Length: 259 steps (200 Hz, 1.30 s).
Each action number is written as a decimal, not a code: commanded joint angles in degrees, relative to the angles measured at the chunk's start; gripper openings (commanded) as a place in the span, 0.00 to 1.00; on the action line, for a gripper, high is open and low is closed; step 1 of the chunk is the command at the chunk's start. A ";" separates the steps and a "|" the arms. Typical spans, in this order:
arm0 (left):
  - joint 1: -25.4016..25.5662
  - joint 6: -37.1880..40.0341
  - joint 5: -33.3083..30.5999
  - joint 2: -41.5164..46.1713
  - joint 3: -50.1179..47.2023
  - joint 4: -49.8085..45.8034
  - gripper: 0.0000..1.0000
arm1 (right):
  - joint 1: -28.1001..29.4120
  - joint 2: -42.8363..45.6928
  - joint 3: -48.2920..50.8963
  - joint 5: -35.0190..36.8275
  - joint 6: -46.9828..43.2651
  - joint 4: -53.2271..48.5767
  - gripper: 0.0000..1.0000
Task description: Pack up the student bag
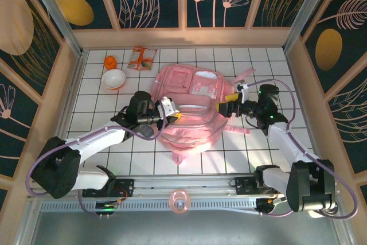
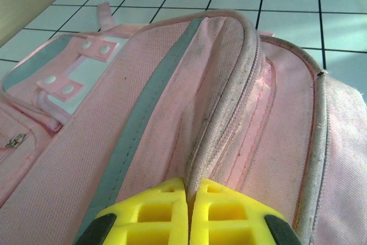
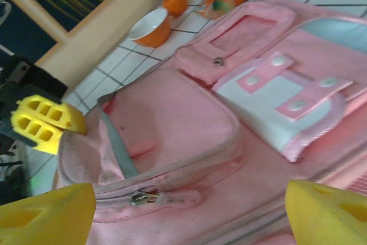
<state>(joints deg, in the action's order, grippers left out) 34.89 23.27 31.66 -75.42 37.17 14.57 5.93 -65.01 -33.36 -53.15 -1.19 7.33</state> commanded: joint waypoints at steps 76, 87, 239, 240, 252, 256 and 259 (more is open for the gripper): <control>-0.72 -2.70 8.01 0.00 1.92 6.74 0.00 | 5.08 -8.90 -2.31 -11.88 -1.08 4.37 0.95; -0.72 -2.44 8.59 -0.29 2.24 6.68 0.00 | 5.92 -8.99 -2.56 -11.21 -1.35 4.53 0.96; -1.23 -0.78 8.16 -1.75 5.44 4.26 0.00 | 9.80 -7.58 -8.69 -5.29 -11.68 -19.45 0.78; -1.23 -0.77 8.16 -1.80 5.45 4.25 0.00 | 9.80 -7.58 -8.67 -5.30 -11.70 -19.50 0.78; -1.30 -0.60 8.15 -1.83 5.68 3.90 0.00 | 9.78 -7.80 -8.78 -5.52 -11.81 -19.64 0.72; -1.24 -0.55 8.16 -1.80 5.70 3.76 0.00 | 9.79 -7.83 -8.89 -5.56 -11.82 -19.64 0.71; -1.23 -0.51 8.16 -1.81 5.74 3.73 0.00 | 9.77 -7.89 -8.91 -5.57 -11.85 -19.70 0.70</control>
<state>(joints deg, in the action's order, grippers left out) 34.00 22.20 36.64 -77.28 39.55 14.22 14.98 -73.52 -40.80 -57.06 -11.86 -9.10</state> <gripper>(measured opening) 0.050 0.733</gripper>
